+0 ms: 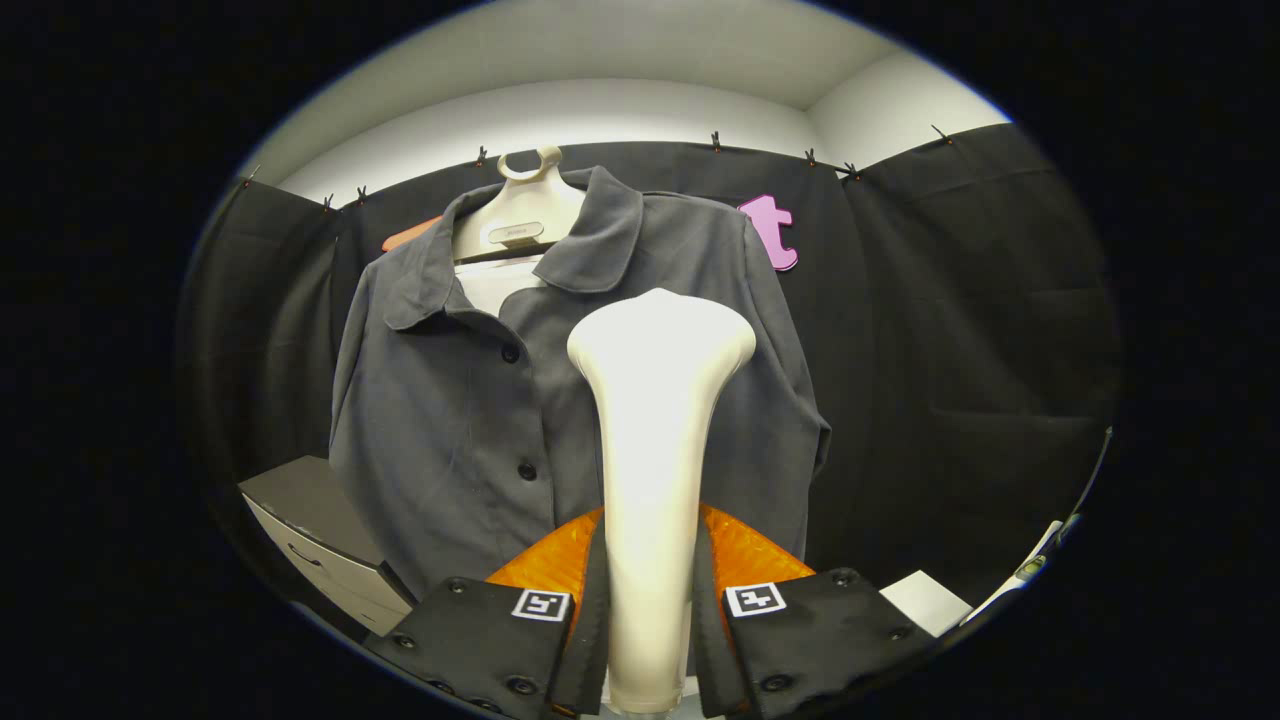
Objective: Iron the clothes twice with a garment steamer, once on the left side and once on the right side.
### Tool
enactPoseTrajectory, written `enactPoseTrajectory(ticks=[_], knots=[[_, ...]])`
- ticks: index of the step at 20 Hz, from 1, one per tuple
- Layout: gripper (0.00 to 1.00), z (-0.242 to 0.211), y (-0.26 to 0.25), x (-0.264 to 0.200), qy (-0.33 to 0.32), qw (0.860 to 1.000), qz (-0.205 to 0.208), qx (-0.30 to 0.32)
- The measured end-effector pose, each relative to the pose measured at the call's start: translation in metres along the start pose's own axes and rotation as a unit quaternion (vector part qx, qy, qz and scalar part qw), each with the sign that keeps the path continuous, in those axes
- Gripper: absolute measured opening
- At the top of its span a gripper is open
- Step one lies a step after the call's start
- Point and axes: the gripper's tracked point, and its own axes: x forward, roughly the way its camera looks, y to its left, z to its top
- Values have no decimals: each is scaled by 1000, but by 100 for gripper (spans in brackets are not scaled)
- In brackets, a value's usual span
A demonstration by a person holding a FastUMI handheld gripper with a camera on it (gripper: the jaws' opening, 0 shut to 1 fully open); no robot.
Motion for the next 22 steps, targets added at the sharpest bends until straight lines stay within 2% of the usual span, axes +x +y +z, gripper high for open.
enactPoseTrajectory(ticks=[9, 22], knots=[[43, -5, -7, 8, 16, 1000, 5, -9], [43, -52, -13, 0, 46, 999, -2, -6]])
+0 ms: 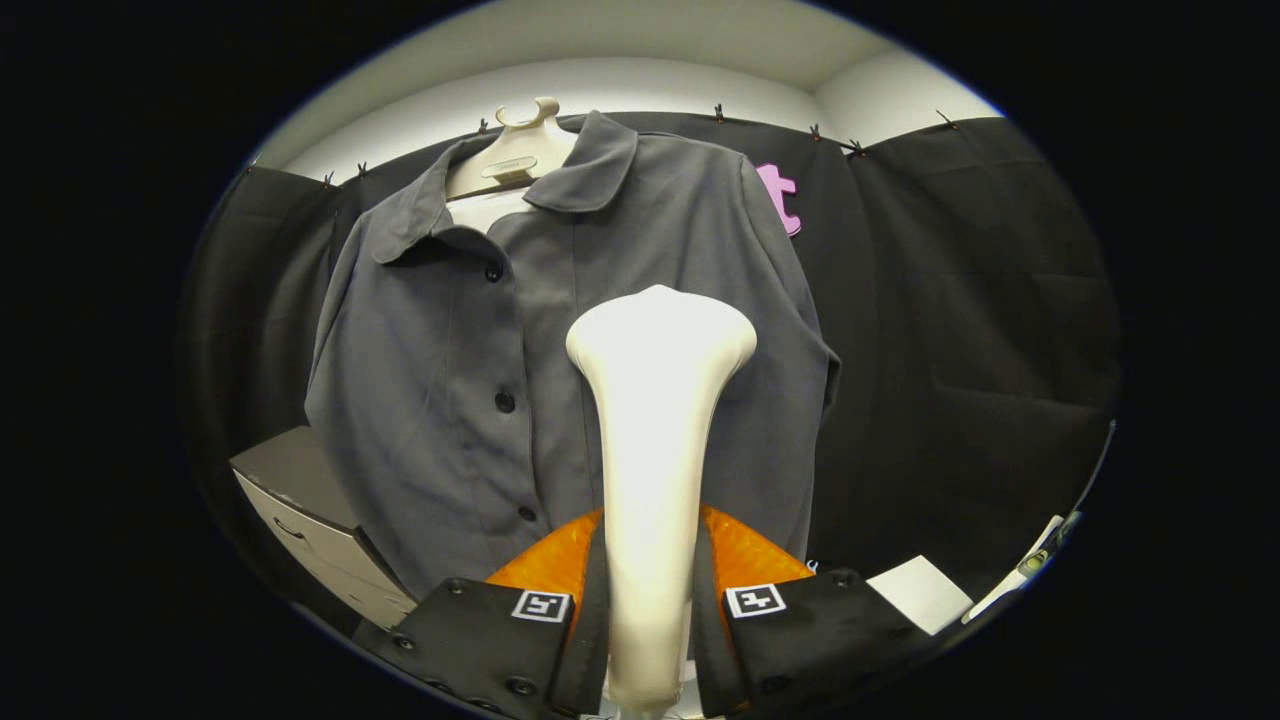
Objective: Iron the clothes twice with a garment steamer, once on the left side and once on the right side.
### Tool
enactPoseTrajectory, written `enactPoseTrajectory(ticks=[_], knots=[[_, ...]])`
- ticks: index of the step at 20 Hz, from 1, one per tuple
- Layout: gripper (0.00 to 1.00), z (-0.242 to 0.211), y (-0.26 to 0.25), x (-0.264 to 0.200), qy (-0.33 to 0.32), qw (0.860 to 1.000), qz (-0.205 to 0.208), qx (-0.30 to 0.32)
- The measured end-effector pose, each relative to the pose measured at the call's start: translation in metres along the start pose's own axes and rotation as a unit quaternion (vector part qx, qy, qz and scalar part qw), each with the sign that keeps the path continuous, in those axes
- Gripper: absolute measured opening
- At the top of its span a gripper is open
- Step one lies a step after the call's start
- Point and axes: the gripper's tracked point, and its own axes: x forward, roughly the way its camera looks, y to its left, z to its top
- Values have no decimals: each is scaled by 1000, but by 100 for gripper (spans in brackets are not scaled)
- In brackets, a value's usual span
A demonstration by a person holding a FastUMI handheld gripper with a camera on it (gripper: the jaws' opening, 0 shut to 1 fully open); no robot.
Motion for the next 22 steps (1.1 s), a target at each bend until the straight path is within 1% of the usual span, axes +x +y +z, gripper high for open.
enactPoseTrajectory(ticks=[10, 22], knots=[[43, -52, -13, -1, 27, 1000, -8, 11], [43, -122, -19, -1, 80, 997, -17, 12]])
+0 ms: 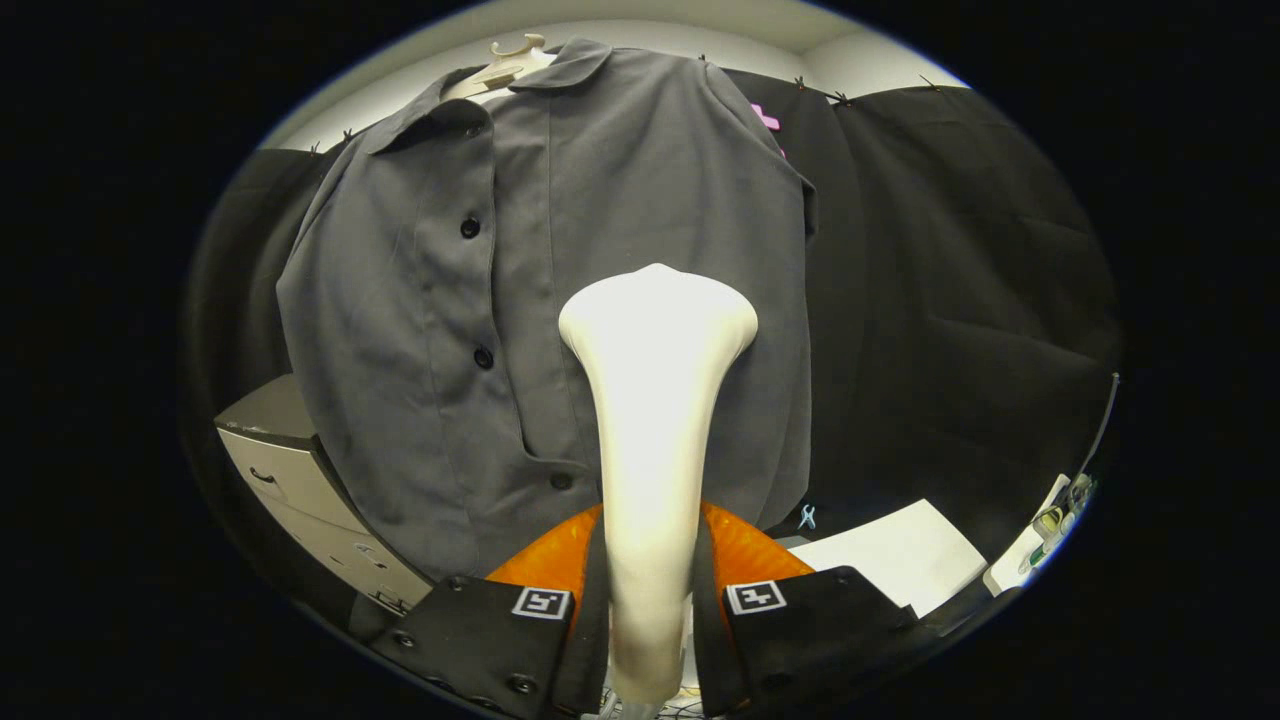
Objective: Iron the clothes twice with a garment steamer, once on the left side and once on the right side.
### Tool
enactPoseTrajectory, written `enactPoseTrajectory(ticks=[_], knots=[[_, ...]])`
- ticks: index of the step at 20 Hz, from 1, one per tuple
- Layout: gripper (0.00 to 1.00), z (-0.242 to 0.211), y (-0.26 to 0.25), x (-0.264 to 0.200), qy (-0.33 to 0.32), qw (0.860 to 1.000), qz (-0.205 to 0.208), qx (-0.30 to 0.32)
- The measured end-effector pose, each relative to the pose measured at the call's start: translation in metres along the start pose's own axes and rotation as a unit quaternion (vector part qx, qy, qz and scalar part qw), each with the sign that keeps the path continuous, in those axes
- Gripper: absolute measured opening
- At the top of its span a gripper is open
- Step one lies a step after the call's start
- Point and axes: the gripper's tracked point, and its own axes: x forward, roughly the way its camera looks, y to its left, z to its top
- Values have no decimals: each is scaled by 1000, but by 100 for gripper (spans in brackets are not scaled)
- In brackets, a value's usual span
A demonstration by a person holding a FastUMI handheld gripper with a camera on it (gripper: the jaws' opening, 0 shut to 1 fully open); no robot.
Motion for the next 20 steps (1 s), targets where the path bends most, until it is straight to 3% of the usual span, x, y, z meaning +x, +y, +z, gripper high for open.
enactPoseTrajectory(ticks=[20], knots=[[43, -85, -13, 14, 67, 998, -11, 15]])
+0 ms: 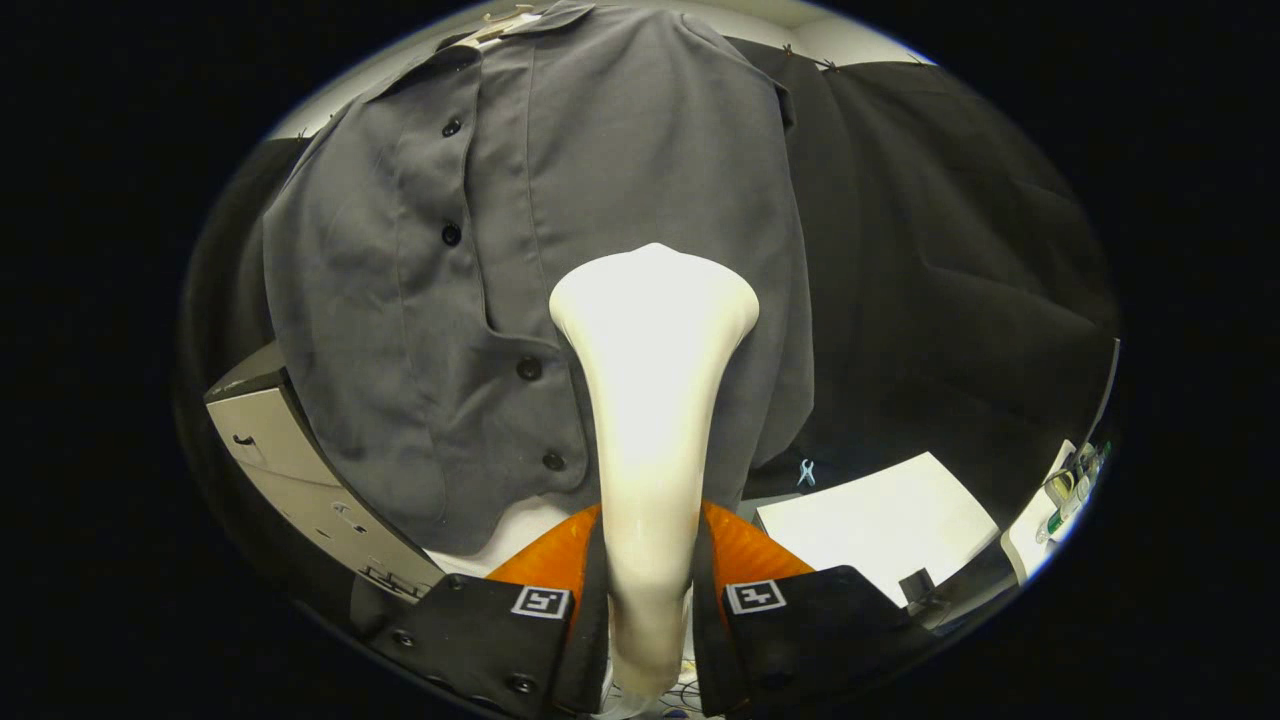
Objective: Iron the clothes twice with a garment steamer, once on the left side and once on the right side.
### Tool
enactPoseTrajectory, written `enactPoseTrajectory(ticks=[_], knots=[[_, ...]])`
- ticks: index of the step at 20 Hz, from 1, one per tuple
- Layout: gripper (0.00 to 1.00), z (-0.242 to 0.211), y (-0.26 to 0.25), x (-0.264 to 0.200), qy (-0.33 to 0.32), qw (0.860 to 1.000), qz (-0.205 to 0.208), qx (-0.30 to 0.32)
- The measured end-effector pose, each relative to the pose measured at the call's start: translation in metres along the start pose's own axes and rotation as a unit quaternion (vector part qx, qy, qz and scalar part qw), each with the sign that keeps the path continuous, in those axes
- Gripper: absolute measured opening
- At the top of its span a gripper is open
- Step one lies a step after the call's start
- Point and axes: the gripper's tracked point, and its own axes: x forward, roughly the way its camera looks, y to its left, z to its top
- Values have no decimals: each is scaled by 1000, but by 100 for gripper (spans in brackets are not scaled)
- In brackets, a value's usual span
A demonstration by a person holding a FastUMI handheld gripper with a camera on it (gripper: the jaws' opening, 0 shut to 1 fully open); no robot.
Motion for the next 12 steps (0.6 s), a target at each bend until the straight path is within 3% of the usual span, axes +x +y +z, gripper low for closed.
enactPoseTrajectory(ticks=[12], knots=[[43, -61, -13, 11, 56, 998, -17, 16]])
